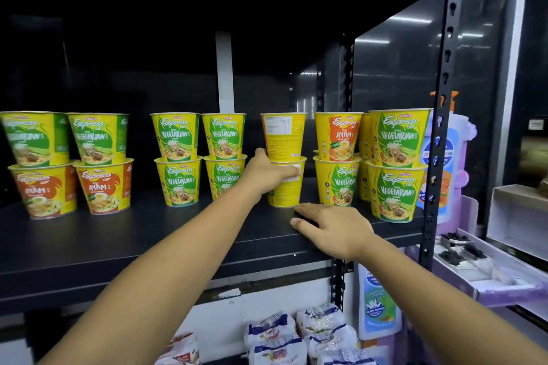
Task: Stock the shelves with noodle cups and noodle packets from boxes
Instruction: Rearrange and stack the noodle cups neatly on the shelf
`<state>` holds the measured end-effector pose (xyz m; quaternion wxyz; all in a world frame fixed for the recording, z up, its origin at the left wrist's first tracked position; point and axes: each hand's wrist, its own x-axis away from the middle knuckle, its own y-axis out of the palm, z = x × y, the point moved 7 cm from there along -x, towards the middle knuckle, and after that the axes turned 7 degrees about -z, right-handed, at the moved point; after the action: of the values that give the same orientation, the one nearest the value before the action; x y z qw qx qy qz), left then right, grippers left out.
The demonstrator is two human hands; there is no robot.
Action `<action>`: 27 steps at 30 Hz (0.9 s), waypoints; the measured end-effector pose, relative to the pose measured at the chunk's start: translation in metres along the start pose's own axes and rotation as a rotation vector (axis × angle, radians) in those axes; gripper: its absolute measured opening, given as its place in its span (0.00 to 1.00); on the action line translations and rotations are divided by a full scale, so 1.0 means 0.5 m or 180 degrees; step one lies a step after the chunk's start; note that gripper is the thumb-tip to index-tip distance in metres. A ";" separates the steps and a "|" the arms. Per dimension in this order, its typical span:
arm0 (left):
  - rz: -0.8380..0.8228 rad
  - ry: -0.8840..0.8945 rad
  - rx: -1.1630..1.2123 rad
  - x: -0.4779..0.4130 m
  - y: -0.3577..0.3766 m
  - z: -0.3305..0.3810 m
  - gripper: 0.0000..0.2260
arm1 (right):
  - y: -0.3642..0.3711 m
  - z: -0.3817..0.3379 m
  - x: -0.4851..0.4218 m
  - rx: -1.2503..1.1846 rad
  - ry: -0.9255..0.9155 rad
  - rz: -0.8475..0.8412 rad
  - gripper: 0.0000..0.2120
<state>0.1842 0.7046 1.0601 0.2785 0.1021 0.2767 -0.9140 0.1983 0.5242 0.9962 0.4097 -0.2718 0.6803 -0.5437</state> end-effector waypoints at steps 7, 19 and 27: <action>-0.0171 0.0392 0.0123 0.124 -0.069 0.004 0.39 | -0.012 -0.003 0.006 -0.0190 0.0204 0.0026 0.30; -0.0604 0.0472 0.0001 0.222 -0.209 -0.047 0.45 | -0.018 -0.095 -0.078 -0.2854 -0.0245 -0.0779 0.54; -0.0940 -0.0181 -0.2146 0.256 -0.263 -0.139 0.28 | -0.012 -0.173 -0.119 -0.3680 -0.0792 -0.0742 0.40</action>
<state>0.0067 0.7769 1.0185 0.1692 -0.0619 0.5662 -0.8043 0.1546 0.6160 1.0240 0.2098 -0.5848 0.7783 -0.0911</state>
